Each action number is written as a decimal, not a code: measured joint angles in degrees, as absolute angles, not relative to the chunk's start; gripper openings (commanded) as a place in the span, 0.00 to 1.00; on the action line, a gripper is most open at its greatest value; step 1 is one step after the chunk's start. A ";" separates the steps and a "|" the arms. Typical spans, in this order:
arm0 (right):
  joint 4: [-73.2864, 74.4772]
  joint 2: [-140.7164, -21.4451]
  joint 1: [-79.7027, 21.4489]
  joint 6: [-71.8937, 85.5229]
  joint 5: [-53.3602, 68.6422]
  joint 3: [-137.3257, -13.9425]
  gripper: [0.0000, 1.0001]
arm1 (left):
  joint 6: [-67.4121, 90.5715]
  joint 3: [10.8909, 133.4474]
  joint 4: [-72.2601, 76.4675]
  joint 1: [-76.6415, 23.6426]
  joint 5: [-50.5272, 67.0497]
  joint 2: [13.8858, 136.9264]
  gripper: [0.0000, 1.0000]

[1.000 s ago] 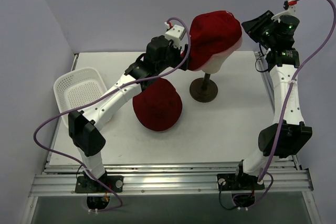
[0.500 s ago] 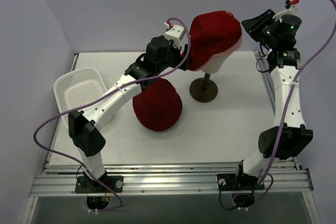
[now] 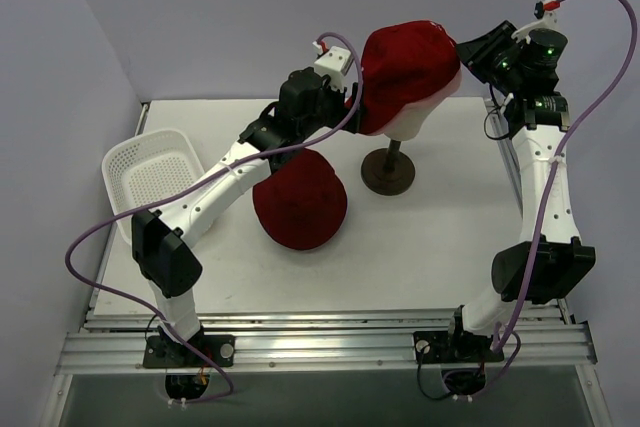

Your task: Stack the hats

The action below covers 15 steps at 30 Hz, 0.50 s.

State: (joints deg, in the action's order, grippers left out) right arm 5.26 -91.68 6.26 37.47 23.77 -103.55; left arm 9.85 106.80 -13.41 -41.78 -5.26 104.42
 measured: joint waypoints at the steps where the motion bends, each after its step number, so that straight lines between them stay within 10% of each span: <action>1: 5.54 -91.66 6.26 37.34 23.53 -103.55 0.20 | 9.91 106.80 -13.37 -41.78 -5.23 104.49 0.85; 15: 7.66 -91.59 6.26 35.66 21.89 -103.55 0.08 | 10.33 106.80 -13.06 -41.78 -4.67 104.81 0.85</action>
State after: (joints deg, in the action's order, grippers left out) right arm 7.66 -91.59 6.26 35.66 21.89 -103.55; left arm 10.33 106.80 -13.06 -41.78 -4.67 104.81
